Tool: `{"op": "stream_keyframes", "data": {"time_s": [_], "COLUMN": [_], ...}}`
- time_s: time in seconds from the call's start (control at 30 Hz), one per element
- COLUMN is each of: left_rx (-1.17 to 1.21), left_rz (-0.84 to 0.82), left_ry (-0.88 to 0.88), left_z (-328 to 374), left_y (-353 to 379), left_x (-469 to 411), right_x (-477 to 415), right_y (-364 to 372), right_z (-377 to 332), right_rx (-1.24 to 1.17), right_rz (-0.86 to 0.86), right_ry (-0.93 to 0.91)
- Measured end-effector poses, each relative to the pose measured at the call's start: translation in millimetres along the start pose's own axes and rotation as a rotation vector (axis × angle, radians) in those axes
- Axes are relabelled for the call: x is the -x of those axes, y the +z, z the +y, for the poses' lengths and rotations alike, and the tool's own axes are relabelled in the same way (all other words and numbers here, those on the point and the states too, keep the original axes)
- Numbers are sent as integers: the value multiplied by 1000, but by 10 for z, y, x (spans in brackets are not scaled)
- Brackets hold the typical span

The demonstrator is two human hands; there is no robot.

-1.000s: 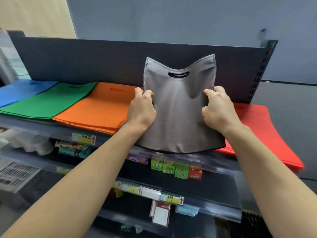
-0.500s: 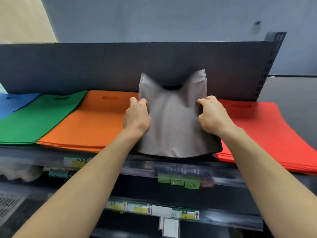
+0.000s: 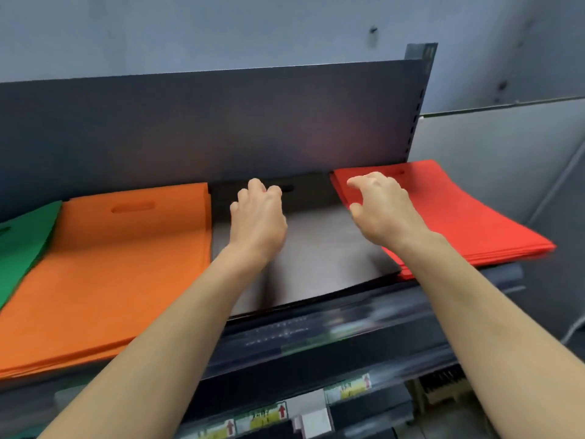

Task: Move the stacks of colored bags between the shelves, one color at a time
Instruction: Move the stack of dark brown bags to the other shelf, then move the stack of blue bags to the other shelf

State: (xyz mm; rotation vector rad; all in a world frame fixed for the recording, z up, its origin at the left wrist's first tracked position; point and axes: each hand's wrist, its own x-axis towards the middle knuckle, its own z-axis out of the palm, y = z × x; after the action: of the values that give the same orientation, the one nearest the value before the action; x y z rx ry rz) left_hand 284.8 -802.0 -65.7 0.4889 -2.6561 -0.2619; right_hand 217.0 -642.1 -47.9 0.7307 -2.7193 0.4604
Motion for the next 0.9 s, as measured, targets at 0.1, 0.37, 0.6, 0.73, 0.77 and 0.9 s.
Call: {"op": "stream_keyframes", "data": {"time_s": [0.1, 0.37, 0.6, 0.73, 0.77, 0.9], "left_rx": [134, 364, 525, 611, 630, 676], "left_rz": [45, 230, 249, 206, 182, 73], "left_ry": [161, 604, 843, 934, 952, 1016], "left_z": [457, 2025, 3680, 4616, 4838, 5653], "left_y": [55, 81, 95, 181, 217, 396], "left_x": [-33, 112, 564, 920, 1012, 1363], "right_x": [137, 771, 1569, 2091, 2223, 2755], "right_y": [-220, -1002, -1815, -2209, -2291, -2587], "right_z": [222, 1236, 2380, 3069, 3233, 3853], "right_rx": [35, 266, 385, 430, 433, 450], "right_rz": [95, 295, 386, 385, 386, 390], "right_ry": [33, 218, 425, 543, 578, 739]}}
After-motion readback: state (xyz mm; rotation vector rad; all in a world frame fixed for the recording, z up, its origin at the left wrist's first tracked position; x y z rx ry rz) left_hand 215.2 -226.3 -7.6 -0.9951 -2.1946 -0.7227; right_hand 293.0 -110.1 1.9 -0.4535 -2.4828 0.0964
